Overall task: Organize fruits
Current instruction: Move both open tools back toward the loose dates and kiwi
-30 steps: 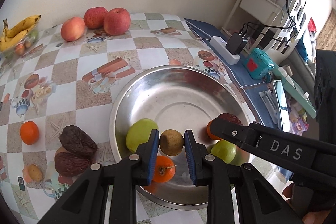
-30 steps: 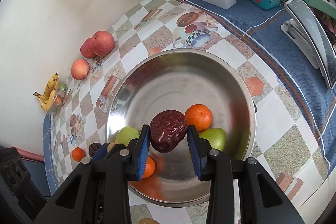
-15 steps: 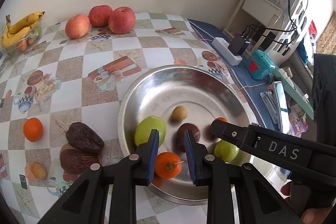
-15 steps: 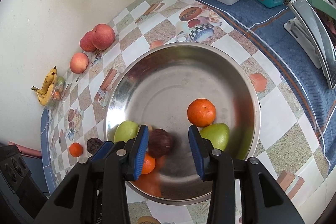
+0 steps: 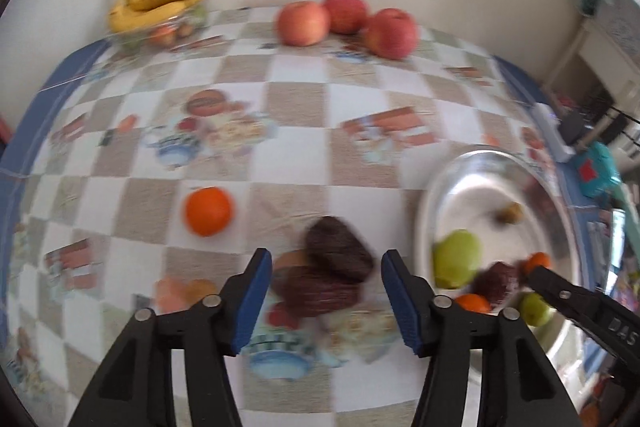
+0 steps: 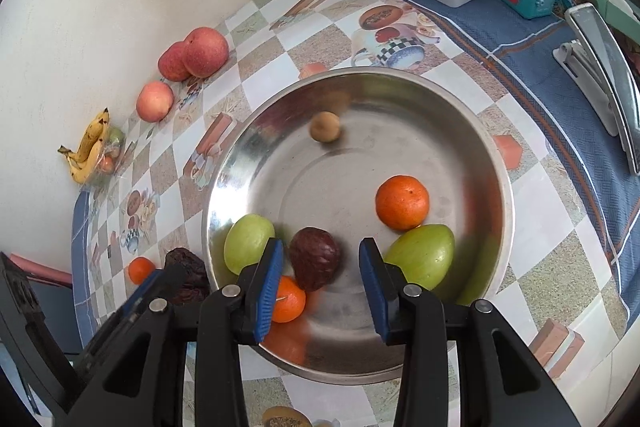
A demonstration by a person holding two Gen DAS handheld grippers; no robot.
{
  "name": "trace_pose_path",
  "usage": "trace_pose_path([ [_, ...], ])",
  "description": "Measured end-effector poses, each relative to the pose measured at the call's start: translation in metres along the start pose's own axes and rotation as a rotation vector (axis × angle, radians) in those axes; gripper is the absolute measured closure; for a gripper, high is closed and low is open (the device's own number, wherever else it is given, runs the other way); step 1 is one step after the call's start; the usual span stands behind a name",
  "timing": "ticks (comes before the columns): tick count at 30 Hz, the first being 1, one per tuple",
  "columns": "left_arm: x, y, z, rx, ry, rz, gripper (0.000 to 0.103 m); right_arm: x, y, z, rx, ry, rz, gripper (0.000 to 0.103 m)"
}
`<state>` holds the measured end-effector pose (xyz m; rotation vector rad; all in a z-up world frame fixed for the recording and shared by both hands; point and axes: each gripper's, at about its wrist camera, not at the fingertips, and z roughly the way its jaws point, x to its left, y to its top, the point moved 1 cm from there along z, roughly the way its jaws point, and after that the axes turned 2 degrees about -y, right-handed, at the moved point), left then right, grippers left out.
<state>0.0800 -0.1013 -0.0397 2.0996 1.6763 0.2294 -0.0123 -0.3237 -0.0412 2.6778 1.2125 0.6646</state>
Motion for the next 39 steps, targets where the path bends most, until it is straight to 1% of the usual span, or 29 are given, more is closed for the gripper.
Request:
trace_pose_path([
  [3,0.026,0.003,0.001,0.009,0.057,-0.054,0.041,0.008,-0.003,0.002,0.003,-0.003,-0.035,0.062],
  [5,0.046,0.005,-0.001,0.002,0.088,-0.097,0.038,0.015,-0.005,0.003,0.006,-0.003,-0.064,0.062],
  [7,0.062,0.006,-0.005,-0.009,0.107,-0.139,0.035,0.022,-0.008,0.003,0.005,0.002,-0.091,0.063],
  [10,0.082,0.008,-0.009,-0.021,0.13,-0.187,0.033,0.035,-0.012,0.003,0.002,0.003,-0.14,0.062],
  [13,0.092,0.009,-0.013,-0.027,0.137,-0.213,0.029,0.048,-0.016,0.005,0.006,0.005,-0.192,0.063],
  [18,0.1,0.008,-0.011,-0.01,0.137,-0.232,0.027,0.063,-0.022,0.006,0.007,-0.001,-0.247,0.062],
  [20,0.101,0.007,-0.009,0.001,0.136,-0.234,0.022,0.065,-0.023,0.007,0.009,-0.005,-0.253,0.062],
  [22,0.101,0.006,-0.005,0.017,0.141,-0.233,0.011,0.065,-0.023,0.008,0.012,-0.01,-0.25,0.056],
  [25,0.102,0.003,-0.002,0.027,0.146,-0.238,0.001,0.064,-0.023,0.011,0.019,-0.012,-0.243,0.047],
  [26,0.103,0.002,-0.002,0.028,0.148,-0.242,0.0,0.064,-0.023,0.011,0.019,-0.012,-0.241,0.04],
  [27,0.104,0.002,-0.002,0.027,0.148,-0.246,0.0,0.063,-0.023,0.012,0.02,-0.013,-0.239,0.034],
  [28,0.105,0.001,-0.001,0.026,0.151,-0.248,0.0,0.063,-0.023,0.012,0.019,-0.013,-0.239,0.031],
  [29,0.106,0.001,-0.001,0.025,0.157,-0.248,0.0,0.063,-0.023,0.013,0.017,-0.013,-0.241,0.03],
  [31,0.107,0.001,0.0,0.029,0.174,-0.245,0.0,0.064,-0.024,0.014,0.018,-0.014,-0.245,0.029],
  [32,0.108,0.001,0.0,0.031,0.182,-0.242,0.0,0.063,-0.024,0.015,0.019,-0.013,-0.246,0.024],
  [33,0.108,0.0,0.001,0.031,0.19,-0.238,0.0,0.063,-0.024,0.016,0.021,-0.012,-0.246,0.009],
  [34,0.108,0.0,0.001,0.03,0.195,-0.236,0.0,0.063,-0.025,0.017,0.019,-0.011,-0.243,0.004],
  [35,0.108,0.001,0.001,0.029,0.194,-0.236,0.0,0.063,-0.025,0.017,0.013,-0.009,-0.243,0.003],
  [39,0.107,0.002,-0.001,0.018,0.167,-0.228,0.0,0.066,-0.025,0.012,-0.031,-0.007,-0.256,0.003],
])
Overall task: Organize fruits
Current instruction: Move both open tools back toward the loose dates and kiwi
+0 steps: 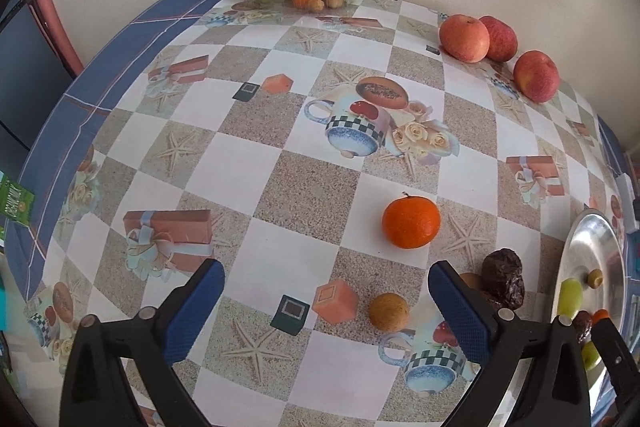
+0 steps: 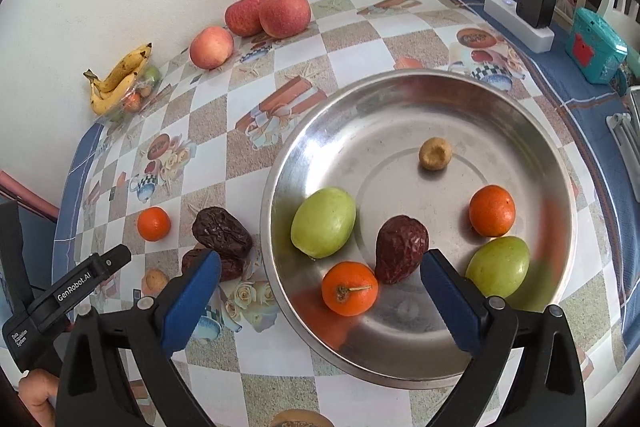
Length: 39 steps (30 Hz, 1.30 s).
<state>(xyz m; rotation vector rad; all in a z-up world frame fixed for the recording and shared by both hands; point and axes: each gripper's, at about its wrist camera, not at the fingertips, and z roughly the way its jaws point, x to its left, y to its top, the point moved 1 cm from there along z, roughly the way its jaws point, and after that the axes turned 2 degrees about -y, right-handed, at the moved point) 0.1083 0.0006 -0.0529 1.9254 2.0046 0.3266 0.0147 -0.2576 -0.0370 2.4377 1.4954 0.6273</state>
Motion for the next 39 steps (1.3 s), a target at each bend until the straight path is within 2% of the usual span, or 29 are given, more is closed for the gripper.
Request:
trace_pose_path([
  [5,-0.005,0.002,-0.004,-0.016,-0.009,0.026,0.0,0.008,0.0,-0.005,-0.041,0.001,-0.038,0.003],
  [9,-0.008,0.006,-0.009,-0.04,-0.027,0.03,0.0,0.013,-0.001,-0.002,-0.023,0.004,-0.065,0.003],
  [16,-0.013,0.012,-0.018,-0.088,0.058,0.059,0.0,0.015,-0.001,-0.002,-0.02,-0.001,-0.085,0.003],
  [21,-0.01,0.013,-0.011,-0.035,0.087,0.03,0.0,0.017,0.0,-0.001,-0.018,0.002,-0.085,0.003],
  [26,0.0,0.01,-0.006,-0.022,0.051,-0.004,0.0,0.026,-0.001,0.0,-0.02,0.016,-0.114,0.003],
  [34,0.017,0.016,-0.017,-0.12,-0.007,-0.029,0.0,0.057,-0.006,-0.001,-0.029,0.075,-0.178,0.003],
  [36,0.017,0.017,-0.016,-0.113,-0.027,-0.024,0.0,0.068,-0.008,0.0,-0.03,0.08,-0.2,0.003],
  [39,0.012,0.015,-0.009,-0.068,-0.094,0.01,0.0,0.085,-0.012,0.004,-0.018,0.083,-0.235,0.005],
])
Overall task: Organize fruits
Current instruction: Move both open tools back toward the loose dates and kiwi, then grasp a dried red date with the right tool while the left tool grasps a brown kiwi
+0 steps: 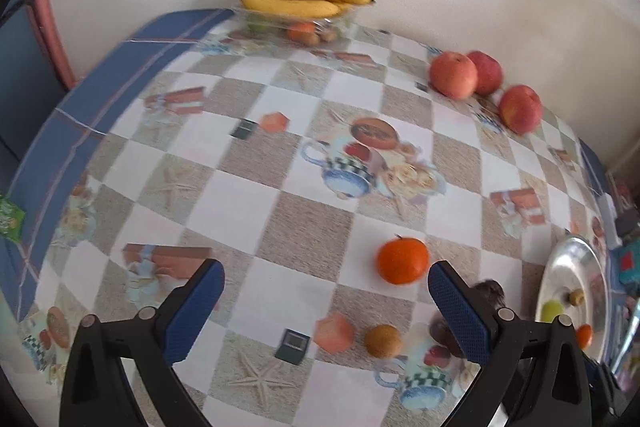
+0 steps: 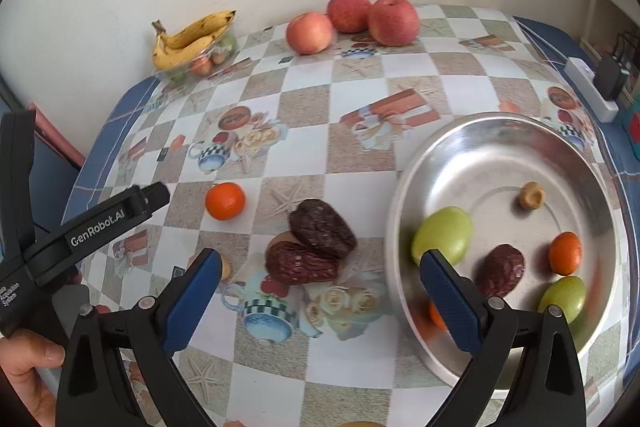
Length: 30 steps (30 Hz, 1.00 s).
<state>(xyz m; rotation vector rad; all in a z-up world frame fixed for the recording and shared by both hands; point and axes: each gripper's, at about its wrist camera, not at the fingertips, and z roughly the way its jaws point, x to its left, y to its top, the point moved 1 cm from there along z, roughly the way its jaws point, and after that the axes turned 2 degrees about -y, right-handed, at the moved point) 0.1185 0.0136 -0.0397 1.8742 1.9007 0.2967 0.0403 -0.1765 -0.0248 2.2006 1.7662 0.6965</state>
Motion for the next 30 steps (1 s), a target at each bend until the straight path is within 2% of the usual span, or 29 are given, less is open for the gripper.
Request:
trace_pose_path([
  [3,-0.007,-0.005,0.007,0.047,-0.015,0.027,0.0,0.015,-0.001,0.008,0.016,0.0,-0.026,0.006],
  [7,-0.005,-0.009,0.015,0.077,-0.037,0.002,0.001,0.029,-0.003,0.019,0.033,-0.003,-0.056,0.009],
  [9,-0.002,-0.012,0.018,0.098,-0.041,-0.02,0.002,0.032,-0.004,0.027,0.052,-0.008,-0.069,0.033],
  [13,-0.003,-0.017,0.025,0.137,-0.057,-0.032,0.014,0.031,-0.006,0.038,0.085,-0.023,-0.061,0.035],
  [15,-0.004,-0.02,0.031,0.171,-0.078,-0.042,0.015,0.028,-0.005,0.042,0.092,-0.026,-0.047,0.035],
  [20,-0.007,-0.028,0.042,0.241,-0.13,-0.069,0.031,0.02,-0.008,0.054,0.141,-0.016,0.005,0.037],
  [23,-0.01,-0.031,0.043,0.253,-0.141,-0.067,0.041,0.016,-0.009,0.06,0.157,-0.021,0.024,0.04],
  [25,-0.011,-0.032,0.042,0.259,-0.165,-0.077,0.055,0.014,-0.01,0.063,0.171,-0.02,0.031,0.042],
  [27,-0.01,-0.034,0.044,0.272,-0.191,-0.097,0.063,0.013,-0.01,0.065,0.18,-0.021,0.034,0.045],
  [30,-0.009,-0.034,0.044,0.275,-0.19,-0.104,0.069,0.016,-0.01,0.064,0.18,-0.021,0.019,0.045],
])
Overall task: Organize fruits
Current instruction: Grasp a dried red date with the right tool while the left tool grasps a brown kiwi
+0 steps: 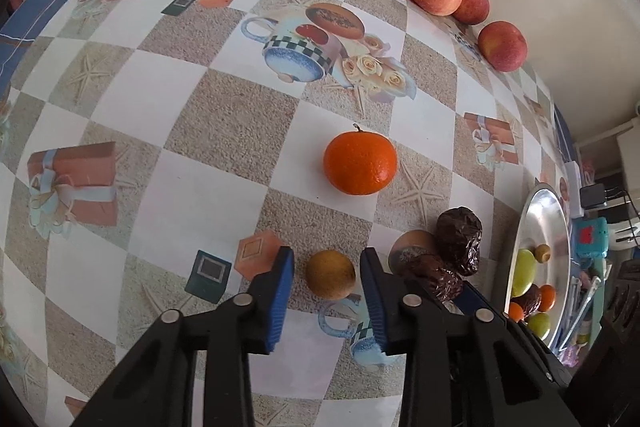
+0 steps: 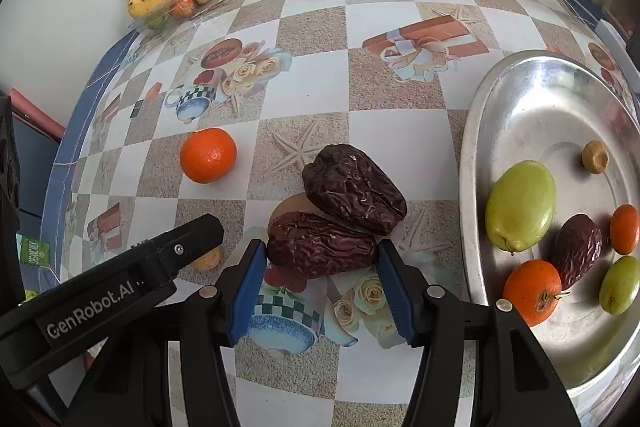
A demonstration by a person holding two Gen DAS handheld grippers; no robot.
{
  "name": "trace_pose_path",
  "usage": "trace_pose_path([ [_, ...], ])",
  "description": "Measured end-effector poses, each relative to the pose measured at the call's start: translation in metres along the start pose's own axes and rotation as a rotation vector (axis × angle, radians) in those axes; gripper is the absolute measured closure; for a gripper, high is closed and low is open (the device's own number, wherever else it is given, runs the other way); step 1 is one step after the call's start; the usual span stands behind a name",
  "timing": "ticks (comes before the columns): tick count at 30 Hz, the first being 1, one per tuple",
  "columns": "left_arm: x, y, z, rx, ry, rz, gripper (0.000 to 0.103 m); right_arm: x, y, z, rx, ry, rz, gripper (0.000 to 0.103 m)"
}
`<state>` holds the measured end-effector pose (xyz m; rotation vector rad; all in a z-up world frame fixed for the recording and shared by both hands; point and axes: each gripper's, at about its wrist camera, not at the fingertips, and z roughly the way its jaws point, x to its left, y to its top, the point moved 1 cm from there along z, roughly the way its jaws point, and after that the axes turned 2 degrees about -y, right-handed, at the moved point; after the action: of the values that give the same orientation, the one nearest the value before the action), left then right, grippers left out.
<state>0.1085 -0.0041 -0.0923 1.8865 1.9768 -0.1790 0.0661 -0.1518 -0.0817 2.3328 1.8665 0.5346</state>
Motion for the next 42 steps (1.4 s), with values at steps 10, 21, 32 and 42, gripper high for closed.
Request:
trace_pose_path([
  [10,0.003,0.0,-0.001,-0.002,0.012,-0.005,0.075,0.0,-0.001,0.002,0.012,0.002,-0.005,0.045],
  [21,0.009,0.002,-0.005,-0.039,0.065,-0.023,0.075,-0.012,-0.004,-0.003,0.025,-0.004,0.033,0.045],
  [32,0.008,0.002,-0.02,-0.105,0.083,-0.02,0.075,-0.013,-0.005,-0.018,0.004,0.039,0.045,0.045],
  [42,-0.004,0.003,-0.03,-0.156,0.108,0.019,0.075,-0.015,-0.003,-0.04,-0.047,0.054,0.049,0.045],
])
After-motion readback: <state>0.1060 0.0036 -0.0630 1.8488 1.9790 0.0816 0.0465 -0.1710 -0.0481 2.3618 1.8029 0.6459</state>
